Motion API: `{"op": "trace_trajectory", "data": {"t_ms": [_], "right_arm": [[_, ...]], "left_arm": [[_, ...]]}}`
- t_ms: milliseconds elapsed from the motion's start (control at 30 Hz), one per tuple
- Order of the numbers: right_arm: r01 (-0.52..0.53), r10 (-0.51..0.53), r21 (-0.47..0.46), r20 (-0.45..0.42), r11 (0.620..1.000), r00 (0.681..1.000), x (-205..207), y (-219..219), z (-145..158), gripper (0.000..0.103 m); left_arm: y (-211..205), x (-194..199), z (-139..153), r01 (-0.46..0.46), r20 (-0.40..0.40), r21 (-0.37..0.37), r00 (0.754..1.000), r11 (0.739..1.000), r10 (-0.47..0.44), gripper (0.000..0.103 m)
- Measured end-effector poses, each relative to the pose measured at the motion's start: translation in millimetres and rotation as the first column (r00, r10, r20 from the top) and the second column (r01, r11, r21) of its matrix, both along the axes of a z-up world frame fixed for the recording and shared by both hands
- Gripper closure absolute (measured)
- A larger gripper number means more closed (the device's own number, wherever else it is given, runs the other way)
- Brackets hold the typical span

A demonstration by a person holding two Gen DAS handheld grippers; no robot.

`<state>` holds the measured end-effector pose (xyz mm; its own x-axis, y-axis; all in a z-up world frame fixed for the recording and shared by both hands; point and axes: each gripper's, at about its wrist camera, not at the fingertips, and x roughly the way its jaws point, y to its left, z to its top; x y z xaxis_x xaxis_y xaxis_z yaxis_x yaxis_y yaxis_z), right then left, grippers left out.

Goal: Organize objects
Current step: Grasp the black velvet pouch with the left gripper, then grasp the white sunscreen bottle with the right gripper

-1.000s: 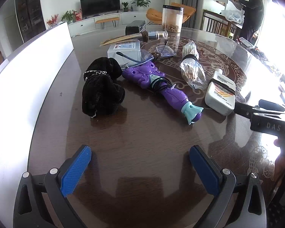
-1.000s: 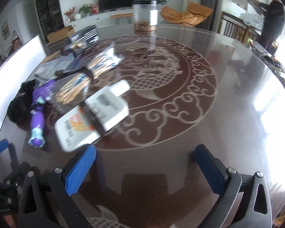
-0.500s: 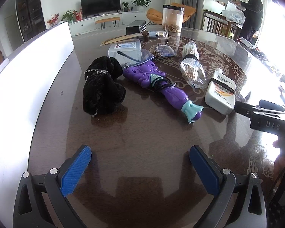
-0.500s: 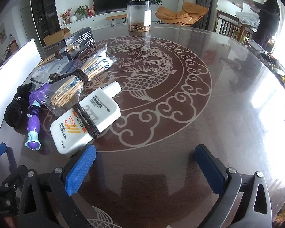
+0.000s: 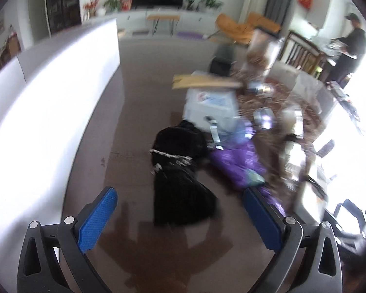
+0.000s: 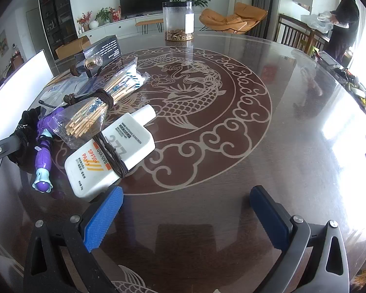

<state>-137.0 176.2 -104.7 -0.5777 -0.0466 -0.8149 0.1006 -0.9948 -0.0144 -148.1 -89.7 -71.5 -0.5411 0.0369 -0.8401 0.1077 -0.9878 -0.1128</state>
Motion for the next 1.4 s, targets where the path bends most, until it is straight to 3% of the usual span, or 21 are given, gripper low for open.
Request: {"op": "trace_trajectory", "data": {"t_ms": [100, 267, 333, 633, 667, 733, 800, 833, 1100, 1400], "right_arm": [[0.0, 0.0, 0.0, 0.0, 1.0, 1.0, -0.1, 0.0, 0.0, 0.0], [0.0, 0.0, 0.0, 0.0, 1.0, 1.0, 0.0, -0.1, 0.0, 0.0], [0.0, 0.0, 0.0, 0.0, 1.0, 1.0, -0.5, -0.1, 0.0, 0.0], [0.0, 0.0, 0.0, 0.0, 1.0, 1.0, -0.3, -0.2, 0.1, 0.0], [0.0, 0.0, 0.0, 0.0, 1.0, 1.0, -0.3, -0.2, 0.1, 0.0], [0.0, 0.0, 0.0, 0.0, 1.0, 1.0, -0.7, -0.1, 0.1, 0.0], [-0.001, 0.001, 0.0, 0.0, 1.0, 1.0, -0.4, -0.2, 0.1, 0.0], [-0.001, 0.001, 0.0, 0.0, 1.0, 1.0, -0.4, -0.3, 0.1, 0.0], [-0.001, 0.001, 0.0, 0.0, 1.0, 1.0, -0.8, -0.2, 0.1, 0.0], [-0.001, 0.001, 0.002, 0.0, 1.0, 1.0, -0.6, -0.5, 0.2, 0.0]], "left_arm": [[-6.7, -15.7, -9.7, -0.019, 0.013, -0.002, 1.0, 1.0, 0.019, 0.0], [3.9, -31.4, -15.8, -0.002, 0.01, -0.118, 1.0, 0.993, 0.003, 0.0], [7.0, -33.9, -16.3, 0.007, -0.016, -0.118, 1.0, 0.993, -0.01, 0.0], [2.5, -33.3, -15.5, 0.033, 0.015, -0.115, 0.999, 0.993, -0.031, 0.0], [2.6, -29.1, -14.5, 0.032, 0.004, -0.119, 0.999, 0.992, -0.032, 0.006], [5.1, -12.9, -10.2, 0.036, -0.038, -0.127, 0.998, 0.991, -0.041, 0.028], [7.7, 4.6, -7.1, 0.049, -0.065, -0.135, 0.996, 0.99, -0.058, 0.058], [9.5, 11.1, -6.6, 0.054, -0.07, -0.139, 0.995, 0.989, -0.064, 0.063], [20.0, 74.2, -9.1, 0.099, -0.103, -0.135, 0.988, 0.986, -0.113, 0.066], [17.6, 75.7, -7.8, 0.101, -0.104, -0.129, 0.988, 0.987, -0.115, 0.066]]}}
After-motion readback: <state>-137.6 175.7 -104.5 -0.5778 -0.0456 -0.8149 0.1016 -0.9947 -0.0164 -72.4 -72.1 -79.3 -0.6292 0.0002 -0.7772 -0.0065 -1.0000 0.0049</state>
